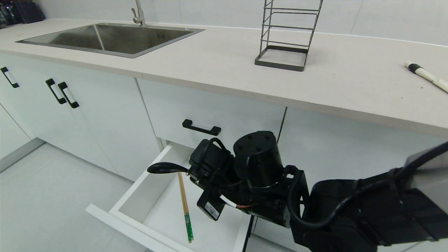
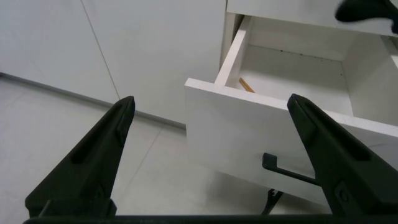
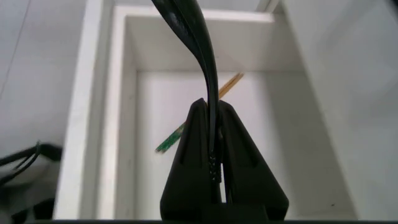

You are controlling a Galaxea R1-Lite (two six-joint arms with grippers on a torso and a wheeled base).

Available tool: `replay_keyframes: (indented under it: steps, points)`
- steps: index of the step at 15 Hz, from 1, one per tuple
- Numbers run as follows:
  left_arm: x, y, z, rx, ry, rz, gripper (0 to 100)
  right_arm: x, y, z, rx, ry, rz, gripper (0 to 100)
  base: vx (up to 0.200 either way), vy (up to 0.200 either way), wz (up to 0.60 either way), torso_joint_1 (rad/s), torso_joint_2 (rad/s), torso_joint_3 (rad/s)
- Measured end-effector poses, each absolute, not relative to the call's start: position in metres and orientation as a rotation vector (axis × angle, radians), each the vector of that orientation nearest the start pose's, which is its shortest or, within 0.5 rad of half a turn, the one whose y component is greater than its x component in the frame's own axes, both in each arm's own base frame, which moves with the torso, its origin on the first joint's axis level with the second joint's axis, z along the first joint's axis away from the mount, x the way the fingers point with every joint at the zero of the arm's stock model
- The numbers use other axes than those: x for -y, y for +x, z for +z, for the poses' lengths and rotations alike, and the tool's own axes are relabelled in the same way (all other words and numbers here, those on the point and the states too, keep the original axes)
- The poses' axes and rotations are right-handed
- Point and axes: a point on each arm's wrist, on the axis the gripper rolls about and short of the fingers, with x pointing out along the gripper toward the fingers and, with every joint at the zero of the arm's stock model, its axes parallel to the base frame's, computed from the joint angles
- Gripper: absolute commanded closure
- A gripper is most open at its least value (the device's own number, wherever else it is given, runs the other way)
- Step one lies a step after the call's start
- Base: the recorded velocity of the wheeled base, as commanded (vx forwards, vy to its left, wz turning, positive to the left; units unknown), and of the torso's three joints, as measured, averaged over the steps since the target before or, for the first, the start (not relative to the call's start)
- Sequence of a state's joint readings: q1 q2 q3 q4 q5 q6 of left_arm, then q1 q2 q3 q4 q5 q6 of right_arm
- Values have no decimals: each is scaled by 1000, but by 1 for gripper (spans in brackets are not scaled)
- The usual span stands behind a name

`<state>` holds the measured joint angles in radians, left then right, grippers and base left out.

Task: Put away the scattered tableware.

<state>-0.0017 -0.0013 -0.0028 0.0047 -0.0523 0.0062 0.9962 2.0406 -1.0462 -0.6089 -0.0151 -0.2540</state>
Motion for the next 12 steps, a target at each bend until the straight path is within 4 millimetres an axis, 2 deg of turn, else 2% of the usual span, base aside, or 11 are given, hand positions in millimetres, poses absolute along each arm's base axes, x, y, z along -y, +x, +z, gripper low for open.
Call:
replay_keyframes:
  steps: [6, 9, 12]
  points:
    - [1, -23, 76, 0, 6, -54, 0, -359, 235, 97, -287, -456, 1001, 100, 0, 0, 0, 0, 0, 0]
    - [1, -23, 76, 0, 6, -54, 0, -357, 245, 78, -372, -500, 960, 100, 0, 0, 0, 0, 0, 0]
    - [1, -23, 76, 0, 6, -54, 0, -357, 254, 71, -386, -503, 937, 100, 0, 0, 0, 0, 0, 0]
